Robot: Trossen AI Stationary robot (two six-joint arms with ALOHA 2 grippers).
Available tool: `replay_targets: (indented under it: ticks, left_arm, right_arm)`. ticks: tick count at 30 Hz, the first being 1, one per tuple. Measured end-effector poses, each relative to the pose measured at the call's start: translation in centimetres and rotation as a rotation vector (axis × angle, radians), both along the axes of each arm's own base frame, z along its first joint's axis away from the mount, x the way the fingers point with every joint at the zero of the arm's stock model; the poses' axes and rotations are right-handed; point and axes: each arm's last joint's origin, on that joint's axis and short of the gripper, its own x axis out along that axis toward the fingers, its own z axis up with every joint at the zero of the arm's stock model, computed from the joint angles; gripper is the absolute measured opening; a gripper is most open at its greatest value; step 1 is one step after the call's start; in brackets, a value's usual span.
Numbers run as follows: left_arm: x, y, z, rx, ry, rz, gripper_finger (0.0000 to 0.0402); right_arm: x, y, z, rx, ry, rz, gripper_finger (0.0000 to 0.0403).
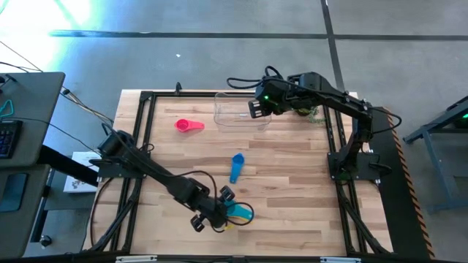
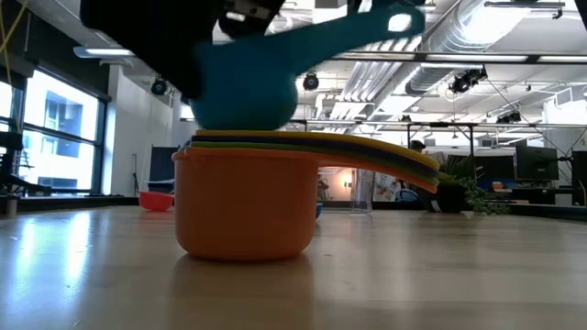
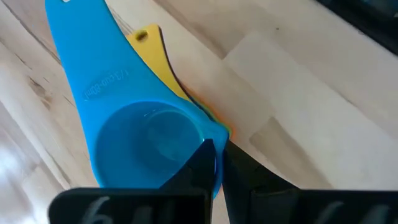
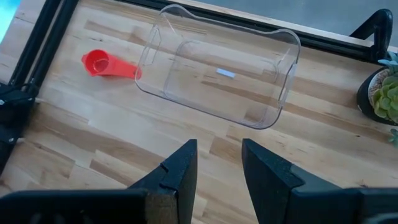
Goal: Nest measuring cups in basket
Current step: Stack the light blue measuring cup in the yellow measuring cup
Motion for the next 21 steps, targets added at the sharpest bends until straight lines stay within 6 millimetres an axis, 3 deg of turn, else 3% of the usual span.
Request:
replay_targets:
  ticks: [21]
  left_arm:
    - [0.6, 1.0, -0.4, -0.013, 0.024, 0.015, 0.0023]
  right_arm:
    - [0.0, 0.0, 0.0, 0.008, -0.001, 0.006, 0.0119]
